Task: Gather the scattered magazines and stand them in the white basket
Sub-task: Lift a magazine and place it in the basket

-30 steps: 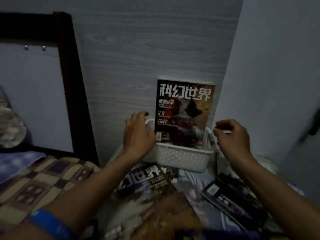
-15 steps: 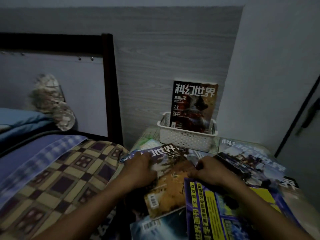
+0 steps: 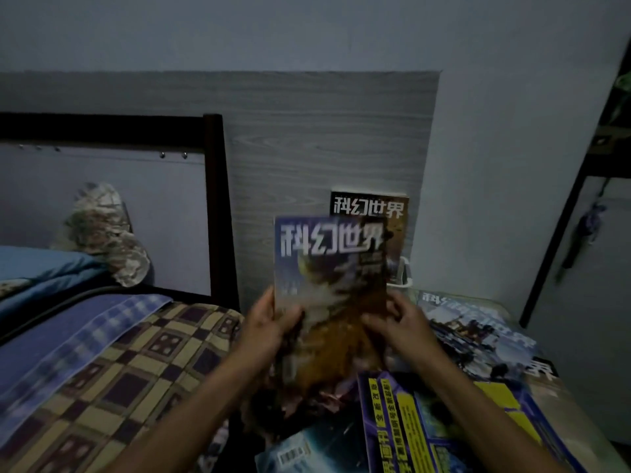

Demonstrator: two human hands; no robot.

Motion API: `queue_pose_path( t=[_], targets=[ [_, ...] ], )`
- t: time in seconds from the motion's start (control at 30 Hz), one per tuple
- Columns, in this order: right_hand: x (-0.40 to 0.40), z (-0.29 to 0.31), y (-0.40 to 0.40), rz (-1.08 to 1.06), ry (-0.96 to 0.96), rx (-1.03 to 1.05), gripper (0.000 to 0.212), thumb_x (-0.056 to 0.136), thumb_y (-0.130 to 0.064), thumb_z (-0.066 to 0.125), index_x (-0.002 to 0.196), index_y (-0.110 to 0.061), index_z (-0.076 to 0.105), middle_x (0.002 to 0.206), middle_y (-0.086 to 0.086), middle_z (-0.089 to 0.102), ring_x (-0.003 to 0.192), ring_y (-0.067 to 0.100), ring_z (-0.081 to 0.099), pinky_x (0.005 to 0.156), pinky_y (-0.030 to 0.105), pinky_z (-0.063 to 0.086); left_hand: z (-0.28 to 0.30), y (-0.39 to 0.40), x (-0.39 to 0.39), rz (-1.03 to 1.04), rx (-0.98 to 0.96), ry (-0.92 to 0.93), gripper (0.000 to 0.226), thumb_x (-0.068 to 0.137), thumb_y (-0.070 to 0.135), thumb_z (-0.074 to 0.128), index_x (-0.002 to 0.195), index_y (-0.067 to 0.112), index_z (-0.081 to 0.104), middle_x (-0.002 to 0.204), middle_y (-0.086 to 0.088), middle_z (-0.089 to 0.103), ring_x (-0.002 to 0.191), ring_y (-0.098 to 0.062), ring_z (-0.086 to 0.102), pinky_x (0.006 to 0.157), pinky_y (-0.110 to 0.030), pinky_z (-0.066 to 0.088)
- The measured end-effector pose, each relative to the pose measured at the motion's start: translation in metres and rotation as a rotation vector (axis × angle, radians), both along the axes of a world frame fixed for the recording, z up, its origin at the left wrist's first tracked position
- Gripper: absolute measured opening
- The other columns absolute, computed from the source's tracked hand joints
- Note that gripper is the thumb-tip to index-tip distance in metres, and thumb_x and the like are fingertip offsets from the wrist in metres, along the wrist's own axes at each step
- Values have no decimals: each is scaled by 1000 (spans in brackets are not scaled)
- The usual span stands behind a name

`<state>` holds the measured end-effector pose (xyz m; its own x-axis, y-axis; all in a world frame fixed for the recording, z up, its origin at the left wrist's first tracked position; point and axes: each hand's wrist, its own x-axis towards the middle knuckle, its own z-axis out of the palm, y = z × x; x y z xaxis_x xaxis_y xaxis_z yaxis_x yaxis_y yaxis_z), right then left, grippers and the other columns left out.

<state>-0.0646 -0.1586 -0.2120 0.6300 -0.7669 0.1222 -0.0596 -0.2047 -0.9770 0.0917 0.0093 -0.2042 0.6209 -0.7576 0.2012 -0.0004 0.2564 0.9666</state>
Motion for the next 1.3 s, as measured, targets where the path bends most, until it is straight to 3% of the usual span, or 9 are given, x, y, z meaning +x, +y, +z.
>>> queue_pose_path(
  t=[0.17,0.27,0.37,0.47,0.6,0.77,0.87,1.13,1.3],
  targets=[
    [7,53,-2,-35,-208,-158,20,88,-11,69,99,-27,66,85,-17,74,75,-4,68,57,9,50,51,4,27,-40,-127,-287,39,95,31,57,130,48,49,120,19,67,107,-3,65,76,-18,56],
    [3,33,4,-49,-57,-175,23,90,-10,64,103,-30,62,92,-15,72,78,-1,69,66,19,56,19,4,29,17,110,-385,45,99,30,50,137,47,37,122,24,61,116,0,57,93,-25,49],
    [-2,-4,12,-94,91,-161,29,92,-9,61,111,-31,59,108,-7,69,92,5,66,81,31,56,-32,10,14,67,223,-567,42,99,14,49,123,48,45,123,22,55,117,3,52,94,-12,42],
    [0,-3,5,-99,-23,-26,32,92,-4,60,102,-34,61,107,-7,70,91,3,69,72,25,57,-41,8,19,132,169,-487,39,95,6,55,110,42,61,110,19,69,100,7,62,78,-10,50],
    [10,25,-11,-143,-78,-204,30,94,-14,59,121,-27,54,119,-3,66,111,20,63,92,47,54,-10,-15,34,274,94,-510,42,88,0,64,94,41,62,88,18,71,86,9,64,64,-3,46],
    [27,71,-46,-302,-171,-313,19,97,-28,53,114,-25,46,102,-1,67,71,16,66,62,40,55,46,-55,49,345,-94,-546,34,88,4,65,89,37,60,83,25,70,82,10,64,65,-6,50],
    [41,99,-78,-380,-215,-357,12,97,-30,51,107,-24,51,92,-2,69,64,13,65,59,33,50,72,-93,62,358,-116,-551,26,90,8,63,87,34,64,86,14,71,84,-4,68,71,-23,56],
    [82,67,-174,-616,-52,-382,6,90,-28,64,92,-22,65,88,-4,67,77,15,61,65,30,45,37,-219,105,454,87,-487,14,85,7,70,84,20,68,72,20,59,68,12,52,60,-8,40],
    [104,12,-212,-623,71,-254,12,88,-26,68,86,-15,64,87,3,68,82,24,63,67,31,45,-3,-252,126,375,267,-446,18,83,7,72,79,25,71,80,7,71,76,-3,63,75,-25,51]
  ],
)
